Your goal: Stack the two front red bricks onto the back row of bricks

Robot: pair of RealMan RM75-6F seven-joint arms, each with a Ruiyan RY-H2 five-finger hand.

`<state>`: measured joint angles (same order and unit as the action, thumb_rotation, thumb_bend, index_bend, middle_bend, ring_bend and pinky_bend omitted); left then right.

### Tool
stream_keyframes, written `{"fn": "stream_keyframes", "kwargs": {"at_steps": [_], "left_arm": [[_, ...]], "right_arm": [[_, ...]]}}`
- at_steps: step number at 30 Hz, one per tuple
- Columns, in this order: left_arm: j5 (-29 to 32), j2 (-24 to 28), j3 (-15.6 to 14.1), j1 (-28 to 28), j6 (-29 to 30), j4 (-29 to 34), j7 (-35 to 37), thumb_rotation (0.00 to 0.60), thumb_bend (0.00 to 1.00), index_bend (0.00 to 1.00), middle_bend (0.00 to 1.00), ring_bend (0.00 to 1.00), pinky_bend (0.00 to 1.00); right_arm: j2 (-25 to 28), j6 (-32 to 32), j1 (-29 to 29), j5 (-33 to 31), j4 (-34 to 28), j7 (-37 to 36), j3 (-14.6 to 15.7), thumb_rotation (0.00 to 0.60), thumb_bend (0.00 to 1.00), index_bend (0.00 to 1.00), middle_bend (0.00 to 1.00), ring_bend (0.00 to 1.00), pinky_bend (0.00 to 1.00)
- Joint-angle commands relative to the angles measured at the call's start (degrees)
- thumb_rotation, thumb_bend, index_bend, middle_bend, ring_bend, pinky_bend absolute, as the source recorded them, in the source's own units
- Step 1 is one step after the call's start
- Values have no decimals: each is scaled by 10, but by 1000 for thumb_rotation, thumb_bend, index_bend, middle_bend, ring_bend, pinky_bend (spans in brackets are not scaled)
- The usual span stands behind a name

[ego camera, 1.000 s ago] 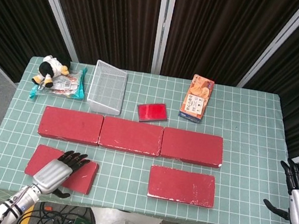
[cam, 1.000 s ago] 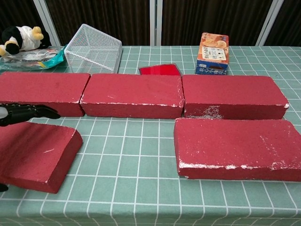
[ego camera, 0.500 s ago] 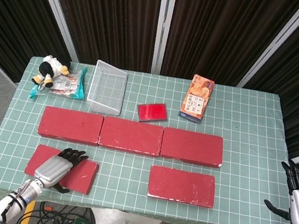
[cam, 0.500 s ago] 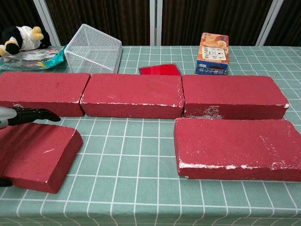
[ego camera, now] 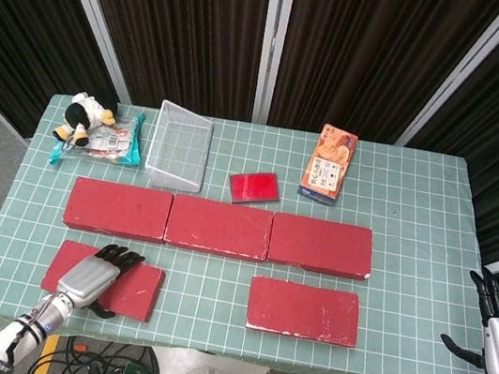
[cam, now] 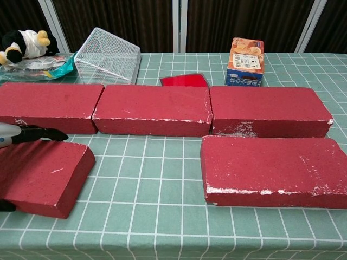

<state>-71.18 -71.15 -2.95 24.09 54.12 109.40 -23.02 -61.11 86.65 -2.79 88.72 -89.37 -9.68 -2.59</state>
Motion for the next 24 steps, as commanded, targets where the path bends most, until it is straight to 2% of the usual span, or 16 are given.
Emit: {"fn": "stream_keyframes", "kwargs": {"at_steps": [1,10,17,20,24], "left_arm": [[2,0,-2,2,2,1,-1,600,91,75,125,0,0],[-8,4,-6,0,31,18,-18,600,194,123,183,0,0],[-22,60,-1,2,52,85,-11,600,218,184,189,0,0],[-14,88,14,16,48,108,-6,600,218,186,196,0,0],[30,121,57,56,12,124,25,600,218,189,205,0,0]], "right_arm": [[0,0,0,-1,0,0,0,600,0,0,0,0,0],[0,1,1,-3,2,-4,-1,600,0,0,0,0,0],[2,3,2,-5,4,-10,-3,600,0,0,0,0,0],[4,4,2,-5,3,-12,-4,600,0,0,0,0,0],[8,6,3,-7,2,-15,-6,600,0,0,0,0,0]]}}
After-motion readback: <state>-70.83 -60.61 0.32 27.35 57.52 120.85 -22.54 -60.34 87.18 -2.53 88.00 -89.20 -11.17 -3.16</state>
